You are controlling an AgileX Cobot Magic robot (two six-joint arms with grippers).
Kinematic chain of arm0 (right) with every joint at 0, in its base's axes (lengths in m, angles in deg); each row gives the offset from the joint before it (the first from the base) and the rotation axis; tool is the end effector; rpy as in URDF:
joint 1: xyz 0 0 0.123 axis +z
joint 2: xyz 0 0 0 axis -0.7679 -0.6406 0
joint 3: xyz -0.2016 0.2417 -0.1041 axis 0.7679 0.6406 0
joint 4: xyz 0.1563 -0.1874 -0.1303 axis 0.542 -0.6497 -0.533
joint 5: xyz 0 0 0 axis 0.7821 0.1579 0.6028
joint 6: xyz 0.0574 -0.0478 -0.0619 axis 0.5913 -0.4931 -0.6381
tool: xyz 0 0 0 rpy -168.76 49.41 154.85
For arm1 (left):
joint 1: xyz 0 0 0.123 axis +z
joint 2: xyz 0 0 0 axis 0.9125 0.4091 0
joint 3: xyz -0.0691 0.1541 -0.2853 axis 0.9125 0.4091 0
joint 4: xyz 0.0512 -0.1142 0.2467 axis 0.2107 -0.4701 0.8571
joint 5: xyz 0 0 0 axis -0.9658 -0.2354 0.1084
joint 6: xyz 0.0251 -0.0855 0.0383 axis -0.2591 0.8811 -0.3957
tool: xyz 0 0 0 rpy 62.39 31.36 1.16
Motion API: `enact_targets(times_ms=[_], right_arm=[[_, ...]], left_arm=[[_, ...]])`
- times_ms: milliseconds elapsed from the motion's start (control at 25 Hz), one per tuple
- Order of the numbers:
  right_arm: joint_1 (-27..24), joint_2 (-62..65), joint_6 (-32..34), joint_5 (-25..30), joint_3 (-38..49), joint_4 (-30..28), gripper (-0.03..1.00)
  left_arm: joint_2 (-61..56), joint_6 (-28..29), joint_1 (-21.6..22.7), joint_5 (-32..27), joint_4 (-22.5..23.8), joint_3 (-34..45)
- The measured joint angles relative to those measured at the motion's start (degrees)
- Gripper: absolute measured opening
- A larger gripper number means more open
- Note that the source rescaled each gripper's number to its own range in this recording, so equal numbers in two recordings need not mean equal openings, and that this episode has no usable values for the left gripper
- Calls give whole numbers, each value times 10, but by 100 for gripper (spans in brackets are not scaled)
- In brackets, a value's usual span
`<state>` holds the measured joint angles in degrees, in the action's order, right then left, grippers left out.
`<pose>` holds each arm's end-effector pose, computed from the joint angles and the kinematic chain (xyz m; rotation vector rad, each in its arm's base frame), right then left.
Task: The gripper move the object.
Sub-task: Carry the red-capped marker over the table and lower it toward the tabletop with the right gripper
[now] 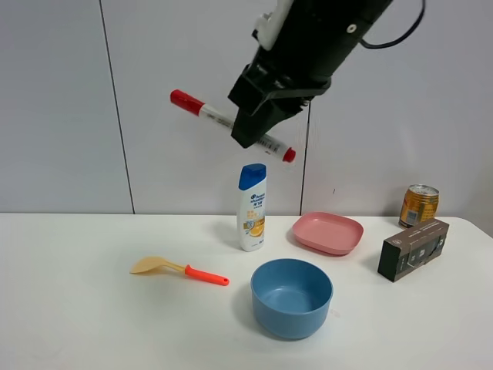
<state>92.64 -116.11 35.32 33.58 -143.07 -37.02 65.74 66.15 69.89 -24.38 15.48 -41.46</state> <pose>0.2764 0.2667 0.3723 -1.3075 2.0785 0.3023 -0.0270 0.0030 0.2910 -0.1428 2.0149 0.0710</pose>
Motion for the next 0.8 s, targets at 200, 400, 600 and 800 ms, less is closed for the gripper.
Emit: enact_targets(times_ms=[200,400,600,800], right_arm=[[33,-105,-76,29,-80,5,0],[59,-203,-163,51,-144,29,0],[60,-271,-187,61,-153,41,0],[60,-312,-192,33,-153,53,0]], left_arm=[[0,0,0,0,0,0],[0,0,0,0,0,0],[0,0,0,0,0,0],[0,0,0,0,0,0]])
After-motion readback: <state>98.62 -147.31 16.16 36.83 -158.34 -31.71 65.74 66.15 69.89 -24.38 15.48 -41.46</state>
